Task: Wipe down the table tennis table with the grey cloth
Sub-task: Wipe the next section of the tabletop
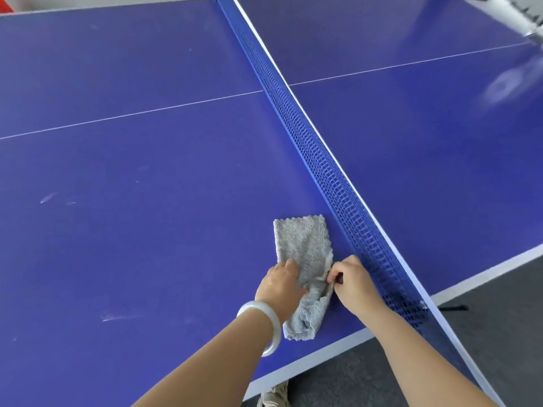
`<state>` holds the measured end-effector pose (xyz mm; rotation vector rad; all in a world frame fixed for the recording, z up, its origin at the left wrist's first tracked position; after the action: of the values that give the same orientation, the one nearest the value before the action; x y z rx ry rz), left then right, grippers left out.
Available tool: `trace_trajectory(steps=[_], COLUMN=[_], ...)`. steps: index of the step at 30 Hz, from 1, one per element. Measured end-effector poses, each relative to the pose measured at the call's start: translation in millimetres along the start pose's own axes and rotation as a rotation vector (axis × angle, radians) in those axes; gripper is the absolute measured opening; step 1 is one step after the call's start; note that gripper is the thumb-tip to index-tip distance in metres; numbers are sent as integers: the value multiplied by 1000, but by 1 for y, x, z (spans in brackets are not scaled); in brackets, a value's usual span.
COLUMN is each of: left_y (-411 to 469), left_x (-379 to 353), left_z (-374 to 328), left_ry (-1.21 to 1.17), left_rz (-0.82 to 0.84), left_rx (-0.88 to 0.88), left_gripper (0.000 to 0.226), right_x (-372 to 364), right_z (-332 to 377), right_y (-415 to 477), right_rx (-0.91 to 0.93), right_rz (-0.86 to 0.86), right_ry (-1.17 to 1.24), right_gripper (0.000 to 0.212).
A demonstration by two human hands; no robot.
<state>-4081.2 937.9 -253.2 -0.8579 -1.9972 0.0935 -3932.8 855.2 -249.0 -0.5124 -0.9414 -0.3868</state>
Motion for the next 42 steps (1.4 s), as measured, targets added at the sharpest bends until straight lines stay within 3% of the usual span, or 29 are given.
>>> trace_trajectory(steps=[3, 5, 8, 11, 12, 14, 16, 17, 19, 20, 22, 26, 29, 32, 35, 38, 40, 42], left_y=[2, 2, -2, -6, -6, -4, 4, 9, 21, 26, 35, 50, 56, 55, 54, 56, 56, 56], left_x=[0, 1, -1, -8, -10, -7, 7, 16, 33, 40, 53, 70, 70, 64, 60, 59, 59, 58], left_z=[-2, 0, -2, -11, -14, -16, -8, 1, 23, 36, 61, 94, 105, 110, 116, 117, 116, 117], left_ry=[-3, -56, -173, -184, -157, -177, -236, -222, -112, -28, 146, 329, 413, 413, 408, 410, 411, 412], left_rz=[16, -5, -14, 186, 243, 185, -39, -164, -326, -362, -396, -415, -378, -405, -434, -436, -443, -441], left_rx=[-14, 29, 69, -29, -78, -113, -45, -11, 8, 3, -21, -105, -175, -237, -248, -240, -252, -252], left_gripper=[4, 8, 7, 17, 20, 25, 32, 33, 35, 35, 35, 46, 55, 56, 55, 53, 54, 52], right_x=[0, -7, -12, -1, 5, 16, 15, 8, -15, -28, -42, -30, -21, -11, -8, 7, 12, 15], right_z=[-4, 3, 7, -1, -4, -3, 13, 26, 49, 53, 45, 6, 16, 32, 16, -1, -5, 4], right_y=[9, 14, 19, 15, 14, 10, 3, -1, -4, -6, -12, -24, -23, -25, -37, -37, -30, -22], right_rx=[-229, -354, -409, -476, -472, -358, -114, 29, 234, 291, 388, 218, 186, 133, 121, 60, 41, 107], right_rz=[-62, -40, 44, 135, 136, -24, -254, -284, -137, -39, -2, 100, 126, 21, 261, 393, 318, 21], right_ry=[133, 245, 192, 143, 97, -67, -93, -55, -18, -55, -230, -368, -417, -414, -503, -614, -623, -528], right_gripper=[16, 8, 19, 15, 12, 11, 28, 35, 44, 47, 55, 73, 79, 44, 27, 54, 61, 57])
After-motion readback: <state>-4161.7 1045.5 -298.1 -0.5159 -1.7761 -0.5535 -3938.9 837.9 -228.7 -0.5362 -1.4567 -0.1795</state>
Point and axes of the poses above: each hand's wrist, its own y-axis towards the middle knuckle, its own x-axis out of the back of the hand, z = x × y, the point moved 3 cm from there along y, towards the middle knuckle, and after that the axes turned 7 degrees about -z, right-handed, at the moved point
